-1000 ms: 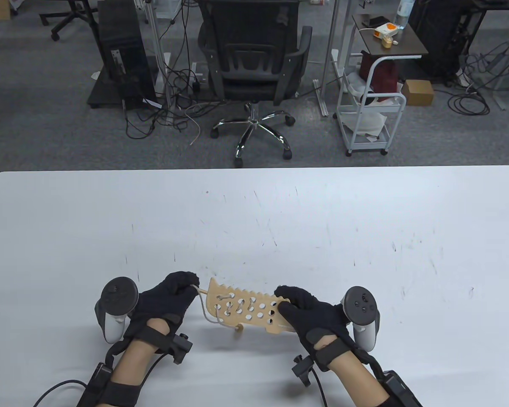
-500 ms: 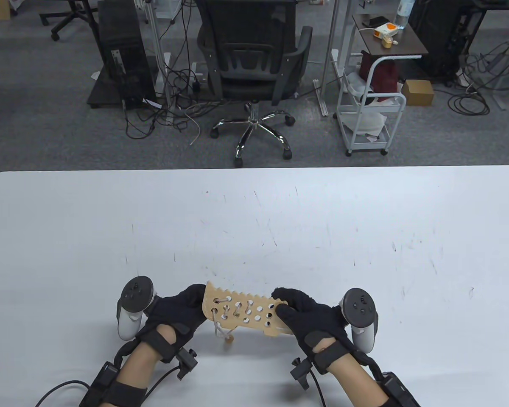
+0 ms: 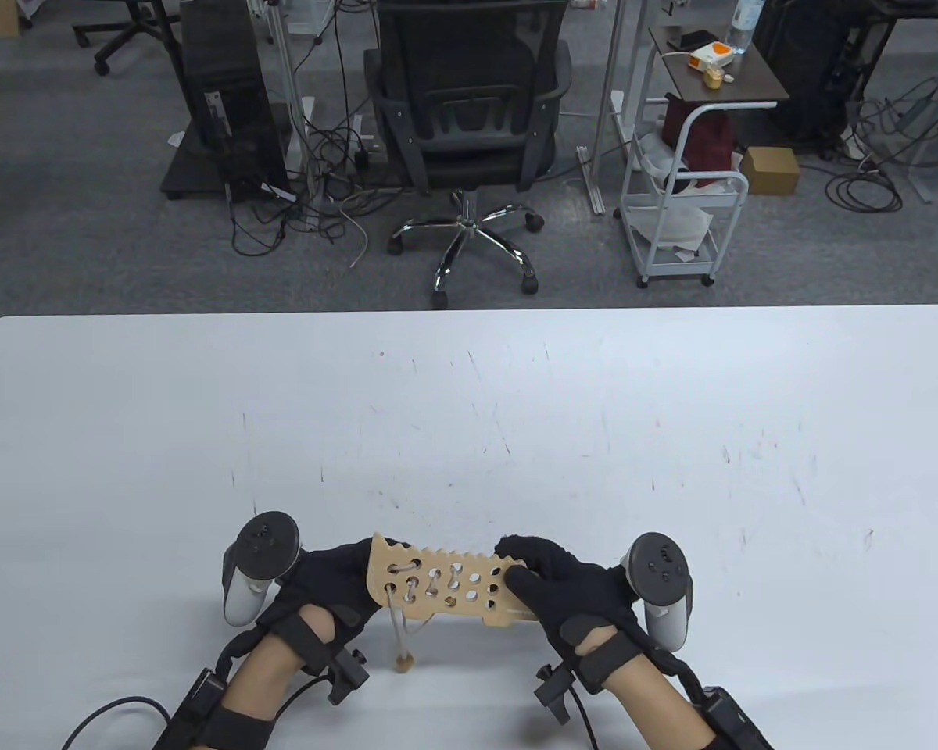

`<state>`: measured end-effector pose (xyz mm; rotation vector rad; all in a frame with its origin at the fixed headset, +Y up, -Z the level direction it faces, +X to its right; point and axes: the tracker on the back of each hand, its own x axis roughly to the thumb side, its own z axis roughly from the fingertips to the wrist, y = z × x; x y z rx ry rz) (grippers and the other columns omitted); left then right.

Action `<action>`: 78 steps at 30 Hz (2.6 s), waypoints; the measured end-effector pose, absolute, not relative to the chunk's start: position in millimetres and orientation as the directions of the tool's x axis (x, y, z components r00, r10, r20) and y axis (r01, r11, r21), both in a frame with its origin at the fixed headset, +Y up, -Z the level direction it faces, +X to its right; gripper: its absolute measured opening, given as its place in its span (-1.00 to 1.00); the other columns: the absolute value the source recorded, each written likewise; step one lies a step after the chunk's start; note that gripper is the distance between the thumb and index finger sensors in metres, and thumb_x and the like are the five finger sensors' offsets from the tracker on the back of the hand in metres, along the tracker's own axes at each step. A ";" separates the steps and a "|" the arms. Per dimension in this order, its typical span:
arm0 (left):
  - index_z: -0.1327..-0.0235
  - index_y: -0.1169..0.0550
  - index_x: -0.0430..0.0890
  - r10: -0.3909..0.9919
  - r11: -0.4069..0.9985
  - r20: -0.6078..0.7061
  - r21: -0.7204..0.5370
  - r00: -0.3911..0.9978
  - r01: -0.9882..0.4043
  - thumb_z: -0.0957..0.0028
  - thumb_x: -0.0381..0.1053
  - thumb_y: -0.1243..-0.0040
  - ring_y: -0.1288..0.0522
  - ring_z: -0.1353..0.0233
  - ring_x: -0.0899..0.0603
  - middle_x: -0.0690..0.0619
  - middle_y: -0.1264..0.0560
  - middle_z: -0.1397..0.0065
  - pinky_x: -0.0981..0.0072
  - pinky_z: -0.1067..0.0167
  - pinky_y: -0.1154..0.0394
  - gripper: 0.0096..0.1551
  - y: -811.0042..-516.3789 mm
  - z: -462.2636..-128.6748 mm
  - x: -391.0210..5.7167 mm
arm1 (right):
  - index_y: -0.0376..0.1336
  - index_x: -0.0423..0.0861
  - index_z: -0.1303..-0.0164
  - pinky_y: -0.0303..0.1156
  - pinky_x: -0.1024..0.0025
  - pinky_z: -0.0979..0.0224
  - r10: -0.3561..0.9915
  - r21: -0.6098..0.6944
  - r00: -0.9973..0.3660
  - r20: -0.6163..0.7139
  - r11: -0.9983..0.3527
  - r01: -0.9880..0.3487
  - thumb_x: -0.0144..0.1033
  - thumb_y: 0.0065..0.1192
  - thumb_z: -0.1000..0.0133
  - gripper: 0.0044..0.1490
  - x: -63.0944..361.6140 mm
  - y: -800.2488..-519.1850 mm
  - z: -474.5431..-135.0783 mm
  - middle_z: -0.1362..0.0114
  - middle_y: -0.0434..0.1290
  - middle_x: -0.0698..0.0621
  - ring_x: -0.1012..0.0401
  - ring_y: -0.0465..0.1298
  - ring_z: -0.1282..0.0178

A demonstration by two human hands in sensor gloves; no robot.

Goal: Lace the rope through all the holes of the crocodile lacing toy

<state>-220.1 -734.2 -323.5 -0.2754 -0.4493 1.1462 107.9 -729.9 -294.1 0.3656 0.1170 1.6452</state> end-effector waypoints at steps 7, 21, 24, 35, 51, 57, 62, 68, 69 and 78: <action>-0.07 -0.71 0.13 0.938 0.346 0.199 -0.474 0.284 -0.810 0.14 -0.10 -0.43 -0.62 -0.28 -0.18 0.07 -0.68 -0.21 -0.18 -0.38 -0.40 -0.55 -734.7 -321.7 -215.9 | 0.33 -0.07 -0.26 0.53 0.07 -0.09 0.983 0.287 -0.071 0.167 -0.117 -0.951 -0.20 0.32 -0.02 -0.42 107.4 -730.4 -294.2 -0.09 0.61 -0.04 0.07 0.73 0.09; -0.19 -0.68 0.08 0.997 0.077 0.071 -0.611 0.042 -0.788 0.11 -0.14 -0.38 -0.62 -0.31 -0.17 0.05 -0.67 -0.29 -0.17 -0.39 -0.39 -0.48 -739.9 -317.2 -203.9 | 0.33 -0.07 -0.26 0.53 0.06 -0.09 0.983 0.263 -0.084 0.165 -0.126 -0.957 -0.20 0.32 -0.02 -0.41 106.6 -730.6 -294.6 -0.09 0.61 -0.04 0.07 0.73 0.08; -0.20 -0.67 0.08 0.999 0.036 0.044 -0.637 0.011 -0.770 0.10 -0.15 -0.36 -0.63 -0.31 -0.17 0.04 -0.67 -0.29 -0.17 -0.39 -0.40 -0.47 -741.1 -315.9 -200.5 | 0.33 -0.06 -0.26 0.53 0.06 -0.09 0.981 0.257 -0.095 0.168 -0.136 -0.957 -0.20 0.32 -0.02 -0.42 105.6 -730.9 -294.5 -0.09 0.62 -0.04 0.07 0.73 0.08; -0.32 -0.57 0.09 0.996 -0.085 -0.026 -0.666 -0.091 -0.741 0.08 -0.17 -0.31 -0.66 -0.27 -0.15 0.04 -0.71 -0.25 -0.15 -0.38 -0.42 -0.39 -744.8 -314.8 -195.4 | 0.33 -0.01 -0.26 0.52 0.04 -0.08 0.970 0.222 -0.149 0.193 -0.191 -0.956 -0.18 0.31 -0.02 -0.42 104.3 -730.6 -293.8 -0.10 0.62 -0.04 0.05 0.73 0.08; -0.39 -0.49 0.14 0.999 -0.037 -0.007 -0.516 -0.039 -0.856 0.04 -0.11 -0.25 -0.57 -0.36 -0.16 0.06 -0.61 -0.36 -0.15 -0.42 -0.36 -0.37 -744.6 -320.4 -215.0 | 0.33 -0.04 -0.25 0.52 0.06 -0.09 0.978 0.195 -0.117 0.170 -0.150 -0.969 -0.19 0.32 -0.02 -0.43 113.5 -730.1 -296.3 -0.08 0.63 -0.03 0.07 0.73 0.09; -0.43 -0.45 0.15 0.998 -0.049 0.017 -0.423 -0.062 -0.905 0.01 -0.06 -0.22 -0.53 -0.39 -0.17 0.07 -0.57 -0.39 -0.14 -0.43 -0.34 -0.36 -740.1 -320.8 -227.1 | 0.33 -0.05 -0.25 0.53 0.07 -0.09 0.982 0.163 -0.113 0.150 -0.138 -0.977 -0.18 0.33 -0.03 -0.43 120.0 -731.7 -299.4 -0.08 0.63 -0.03 0.07 0.73 0.10; -0.45 -0.42 0.15 0.997 -0.013 0.065 -0.358 -0.039 -0.933 -0.03 0.06 -0.19 -0.51 -0.37 -0.15 0.09 -0.55 -0.37 -0.12 -0.44 -0.33 -0.36 -733.5 -319.6 -236.3 | 0.33 -0.07 -0.25 0.54 0.08 -0.07 0.984 0.134 -0.120 0.135 -0.138 -0.981 -0.16 0.34 -0.04 -0.43 124.4 -732.9 -301.4 -0.07 0.64 -0.03 0.08 0.74 0.12; -0.36 -0.50 0.15 0.987 0.096 0.147 -0.270 0.058 -0.958 -0.01 0.23 -0.21 -0.58 -0.19 -0.09 0.14 -0.60 -0.17 -0.07 -0.38 -0.39 -0.40 -723.0 -316.6 -243.6 | 0.33 -0.12 -0.23 0.60 0.18 0.00 0.984 0.088 -0.142 0.103 -0.151 -0.985 -0.12 0.34 -0.06 -0.42 131.0 -735.3 -303.5 -0.03 0.67 -0.01 0.13 0.78 0.17; -0.33 -0.53 0.15 0.985 0.112 0.158 -0.265 0.071 -0.958 -0.01 0.25 -0.21 -0.60 -0.15 -0.08 0.15 -0.62 -0.13 -0.06 -0.36 -0.41 -0.41 -721.5 -316.0 -243.5 | 0.33 -0.12 -0.23 0.60 0.17 0.01 0.984 0.084 -0.146 0.097 -0.154 -0.984 -0.12 0.34 -0.06 -0.42 132.1 -735.5 -303.9 -0.03 0.67 -0.01 0.14 0.78 0.18; -0.14 -0.72 0.01 0.973 0.193 0.190 -0.358 0.132 -0.913 0.06 0.30 -0.27 -0.71 0.01 -0.15 0.03 -0.78 0.03 -0.09 -0.22 -0.51 -0.39 -720.3 -312.6 -225.1 | 0.31 -0.14 -0.24 0.58 0.16 0.01 0.987 0.060 -0.146 0.071 -0.150 -0.987 -0.12 0.31 -0.07 -0.41 134.5 -736.8 -304.4 -0.04 0.67 0.00 0.14 0.77 0.22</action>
